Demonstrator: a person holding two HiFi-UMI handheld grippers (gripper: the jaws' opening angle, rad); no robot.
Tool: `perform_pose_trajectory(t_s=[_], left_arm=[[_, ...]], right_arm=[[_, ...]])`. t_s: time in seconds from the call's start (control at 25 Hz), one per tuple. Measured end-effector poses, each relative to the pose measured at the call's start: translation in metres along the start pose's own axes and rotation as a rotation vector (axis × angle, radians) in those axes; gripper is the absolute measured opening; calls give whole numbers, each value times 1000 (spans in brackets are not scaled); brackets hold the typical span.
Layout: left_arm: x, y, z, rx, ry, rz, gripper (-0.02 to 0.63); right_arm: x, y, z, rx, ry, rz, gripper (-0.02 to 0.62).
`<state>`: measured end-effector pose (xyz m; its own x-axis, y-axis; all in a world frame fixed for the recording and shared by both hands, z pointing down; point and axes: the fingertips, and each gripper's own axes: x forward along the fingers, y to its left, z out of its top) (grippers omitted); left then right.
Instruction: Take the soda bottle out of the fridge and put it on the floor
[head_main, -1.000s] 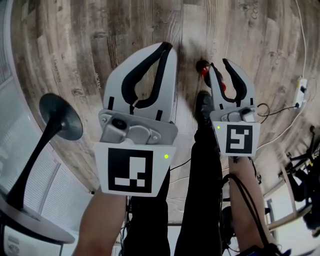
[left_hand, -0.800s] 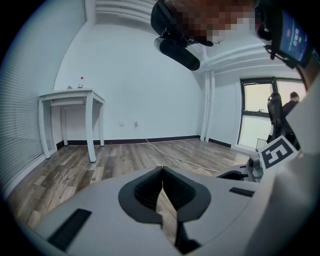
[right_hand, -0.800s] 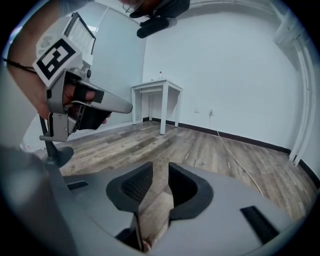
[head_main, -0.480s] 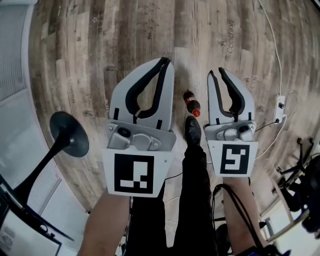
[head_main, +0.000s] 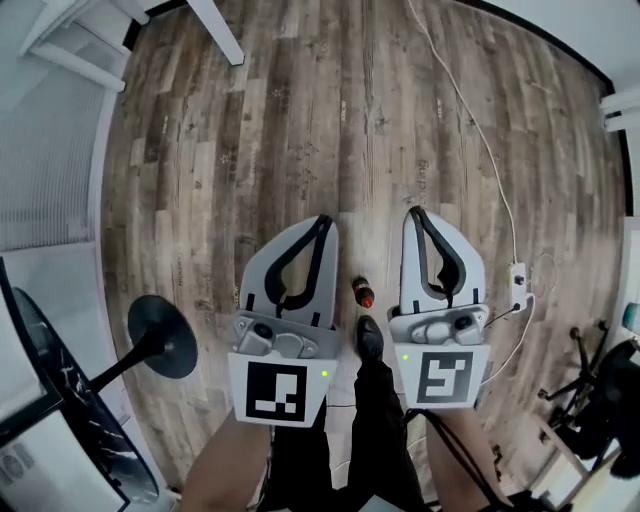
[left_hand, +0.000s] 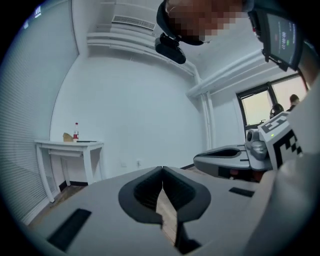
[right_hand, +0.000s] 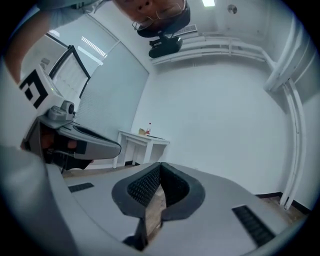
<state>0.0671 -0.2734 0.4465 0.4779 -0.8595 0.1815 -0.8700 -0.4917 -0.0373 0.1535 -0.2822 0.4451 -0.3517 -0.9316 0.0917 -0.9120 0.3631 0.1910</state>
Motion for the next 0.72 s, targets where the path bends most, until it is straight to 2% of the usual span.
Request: perform_pose_trajectory(t_s=[0.4,0.56,0.72], left_arm=[[-50,0,247,94,-230,56,17],[-85,-5,318,165,-239,108,17],[-127,-2,375,163,-288,193,17]], right_arm=[[-35,-54,236,24,-211,-29,12],[-65,-59,315,19,-294,-11,12],[-93,-61,373,-22,-328,13,12]])
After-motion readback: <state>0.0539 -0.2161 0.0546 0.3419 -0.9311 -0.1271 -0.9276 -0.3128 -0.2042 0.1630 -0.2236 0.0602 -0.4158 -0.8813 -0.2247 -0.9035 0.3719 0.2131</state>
